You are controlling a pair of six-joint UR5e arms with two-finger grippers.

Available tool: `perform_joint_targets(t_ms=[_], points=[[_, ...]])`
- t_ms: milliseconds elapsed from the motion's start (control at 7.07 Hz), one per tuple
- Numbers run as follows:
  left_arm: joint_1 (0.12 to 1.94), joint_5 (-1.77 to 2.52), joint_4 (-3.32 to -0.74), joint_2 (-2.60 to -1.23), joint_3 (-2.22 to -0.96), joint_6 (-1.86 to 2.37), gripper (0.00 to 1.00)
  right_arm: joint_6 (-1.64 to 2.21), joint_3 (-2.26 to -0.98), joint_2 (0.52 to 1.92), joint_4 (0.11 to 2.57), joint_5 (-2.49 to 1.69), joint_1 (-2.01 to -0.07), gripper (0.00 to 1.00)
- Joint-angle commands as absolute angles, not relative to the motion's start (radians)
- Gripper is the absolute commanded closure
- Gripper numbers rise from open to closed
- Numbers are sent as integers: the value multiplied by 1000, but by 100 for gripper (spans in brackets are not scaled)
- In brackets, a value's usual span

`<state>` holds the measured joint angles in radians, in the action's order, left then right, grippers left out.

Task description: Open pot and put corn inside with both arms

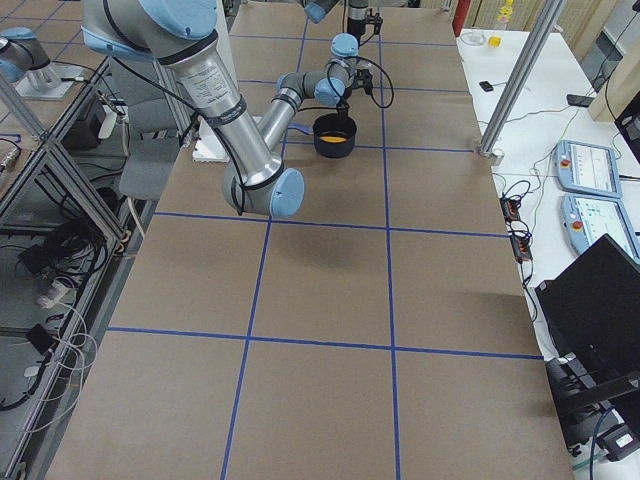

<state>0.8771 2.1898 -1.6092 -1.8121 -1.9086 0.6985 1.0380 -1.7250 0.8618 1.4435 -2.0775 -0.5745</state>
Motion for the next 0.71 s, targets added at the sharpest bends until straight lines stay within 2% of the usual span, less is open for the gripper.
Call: perform_joint_targets(t_ms=[0, 142, 425, 566], points=[[954, 2223, -1641, -1743, -1838, 548, 37, 994, -1738, 885, 1443, -2080, -604, 0], [969, 2270, -1660, -1720, -1795, 499, 37, 994, -1738, 887, 1443, -2085, -617, 0], [976, 2319, -1861, -1720, -1637, 508, 36, 993, -1738, 888, 1443, -2088, -630, 0], [976, 2319, -1876, -1720, -1632, 514, 35, 994, -1738, 887, 1443, -2088, -630, 0]])
